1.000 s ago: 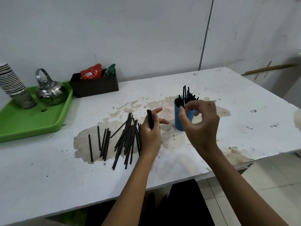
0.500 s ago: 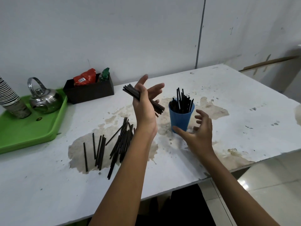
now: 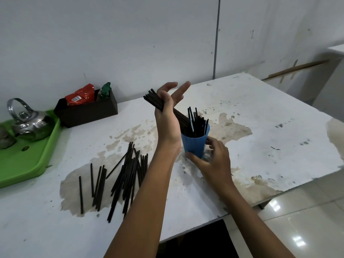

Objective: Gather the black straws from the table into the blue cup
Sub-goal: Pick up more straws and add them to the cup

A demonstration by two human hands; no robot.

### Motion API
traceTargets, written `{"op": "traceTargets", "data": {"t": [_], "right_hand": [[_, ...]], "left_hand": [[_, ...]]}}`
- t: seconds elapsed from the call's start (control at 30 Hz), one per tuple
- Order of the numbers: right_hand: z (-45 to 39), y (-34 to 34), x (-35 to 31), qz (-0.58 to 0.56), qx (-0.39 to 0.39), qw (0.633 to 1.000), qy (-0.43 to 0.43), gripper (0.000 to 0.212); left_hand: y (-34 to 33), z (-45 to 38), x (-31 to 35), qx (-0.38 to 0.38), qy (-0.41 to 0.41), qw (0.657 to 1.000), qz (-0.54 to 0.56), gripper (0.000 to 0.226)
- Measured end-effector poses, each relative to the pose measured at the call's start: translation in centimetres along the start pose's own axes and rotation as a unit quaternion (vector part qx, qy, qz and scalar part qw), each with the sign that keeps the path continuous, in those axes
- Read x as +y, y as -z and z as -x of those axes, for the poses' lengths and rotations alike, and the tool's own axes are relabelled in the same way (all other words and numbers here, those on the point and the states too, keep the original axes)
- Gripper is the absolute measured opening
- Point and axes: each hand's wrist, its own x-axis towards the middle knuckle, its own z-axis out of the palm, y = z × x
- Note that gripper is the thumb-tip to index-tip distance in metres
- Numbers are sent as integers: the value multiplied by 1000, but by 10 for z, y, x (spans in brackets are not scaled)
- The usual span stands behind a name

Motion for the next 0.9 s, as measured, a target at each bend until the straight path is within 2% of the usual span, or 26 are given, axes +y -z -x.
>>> {"op": "traceTargets", "data": {"t": [0.43,0.63,0.9], "right_hand": [[0,-1,0,5,-6,1000,-3,67],[1,-1,1,4,-6,1000,-5,67],[1,-2,1,8,-3,1000,4,66]], "left_hand": [[0,2,-10,-23,26,999,-14,42],[-2,0,-7,-39,7,999,-5,44],[-1,9,-14,-92,13,993,-70,44]]}}
